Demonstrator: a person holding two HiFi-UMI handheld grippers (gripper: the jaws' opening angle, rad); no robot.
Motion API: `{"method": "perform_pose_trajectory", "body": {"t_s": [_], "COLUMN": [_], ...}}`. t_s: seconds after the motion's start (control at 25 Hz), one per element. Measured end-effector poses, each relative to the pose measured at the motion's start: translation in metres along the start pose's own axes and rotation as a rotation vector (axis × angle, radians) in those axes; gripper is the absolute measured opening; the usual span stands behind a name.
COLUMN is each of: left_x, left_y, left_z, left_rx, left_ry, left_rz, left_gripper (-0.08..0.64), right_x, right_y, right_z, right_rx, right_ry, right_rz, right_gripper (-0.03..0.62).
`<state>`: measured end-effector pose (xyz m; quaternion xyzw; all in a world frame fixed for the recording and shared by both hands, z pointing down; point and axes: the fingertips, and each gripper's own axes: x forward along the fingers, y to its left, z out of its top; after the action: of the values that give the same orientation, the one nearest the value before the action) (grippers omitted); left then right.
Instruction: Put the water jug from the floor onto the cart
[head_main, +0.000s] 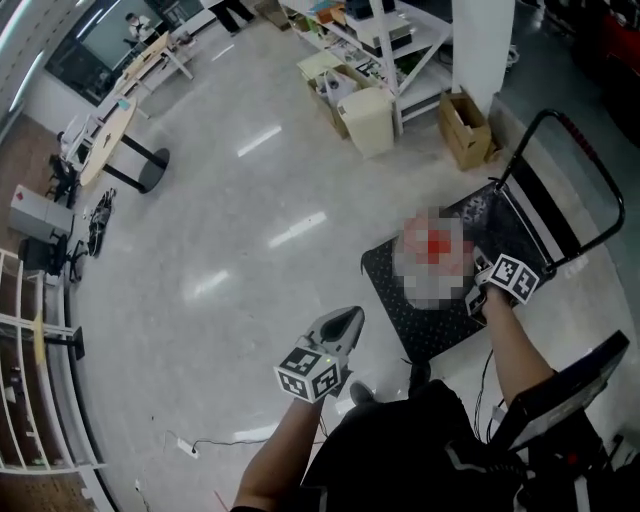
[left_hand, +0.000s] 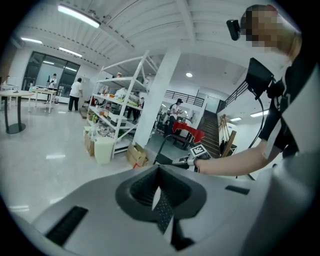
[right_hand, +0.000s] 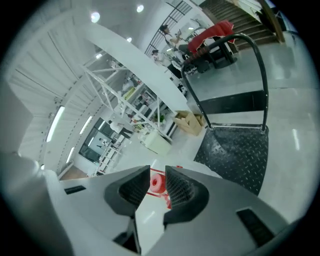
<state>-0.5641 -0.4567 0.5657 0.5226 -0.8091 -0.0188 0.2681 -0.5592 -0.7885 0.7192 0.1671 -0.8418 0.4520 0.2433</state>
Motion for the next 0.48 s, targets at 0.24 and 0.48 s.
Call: {"method": "perform_pose_trajectory", "body": {"t_s": [0.24, 0.48], "left_x": [-0.005, 0.016], "left_y": [-0.023, -0.066], "left_z": [0.037, 0.069], "left_rx": [0.06, 0.145], "left_ry": [-0.058, -0.097], "left_rz": [-0.102, -0.238], "left_gripper": [0.002, 0.002], "right_x": [-0.09, -0.173], "right_y": [0.074, 0.099], "right_z": [0.025, 0.045], "right_rx": [-0.187, -0.436], "right_ry": [-0.111, -0.212], "right_rz": [0.144, 0.147], "right_gripper": [0.003, 0.002]}}
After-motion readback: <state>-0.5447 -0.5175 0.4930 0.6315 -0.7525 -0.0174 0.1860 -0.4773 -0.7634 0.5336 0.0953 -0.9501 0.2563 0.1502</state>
